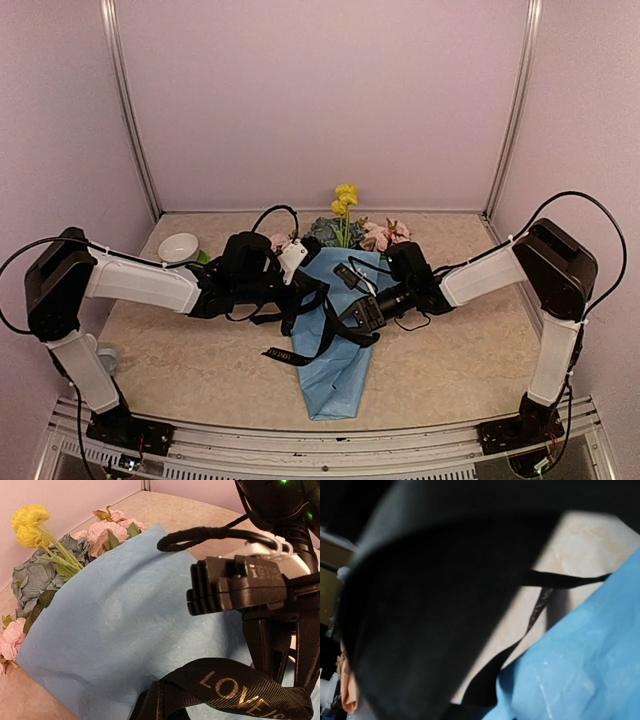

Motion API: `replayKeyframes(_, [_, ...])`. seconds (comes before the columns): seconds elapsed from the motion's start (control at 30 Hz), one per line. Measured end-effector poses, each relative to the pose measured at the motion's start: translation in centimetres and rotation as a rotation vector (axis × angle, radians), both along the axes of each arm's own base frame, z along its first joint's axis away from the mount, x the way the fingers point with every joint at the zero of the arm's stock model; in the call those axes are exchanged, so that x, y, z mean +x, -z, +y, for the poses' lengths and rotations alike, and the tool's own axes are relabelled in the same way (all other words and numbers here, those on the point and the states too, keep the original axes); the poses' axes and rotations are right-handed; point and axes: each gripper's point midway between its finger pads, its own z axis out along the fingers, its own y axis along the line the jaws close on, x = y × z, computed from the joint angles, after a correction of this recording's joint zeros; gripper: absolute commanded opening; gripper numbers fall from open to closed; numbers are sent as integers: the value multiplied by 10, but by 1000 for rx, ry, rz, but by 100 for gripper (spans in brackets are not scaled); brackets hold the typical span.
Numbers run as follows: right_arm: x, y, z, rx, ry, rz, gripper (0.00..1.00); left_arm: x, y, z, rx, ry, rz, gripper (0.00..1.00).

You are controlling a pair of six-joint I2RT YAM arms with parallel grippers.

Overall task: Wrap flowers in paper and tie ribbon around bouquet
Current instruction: Cross the ribbon over the folded bouquet.

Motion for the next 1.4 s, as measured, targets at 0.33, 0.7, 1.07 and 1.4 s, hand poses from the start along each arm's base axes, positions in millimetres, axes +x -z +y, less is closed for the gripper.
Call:
replayKeyframes(0.33, [-15, -10, 1, 85, -51, -7, 23, 3, 23, 1, 45, -14, 20, 0])
replayKeyframes(0.7, [2, -11, 7, 66, 23, -1, 17, 13, 23, -1, 58, -13, 15, 37])
replayKeyframes(1.07, [11, 13, 4, -18, 73, 46, 17, 19, 36, 18, 108, -9, 114, 50])
replayKeyframes(1.4, [23, 28, 0, -125, 132, 7, 20, 14, 26, 27, 162, -20, 163, 51])
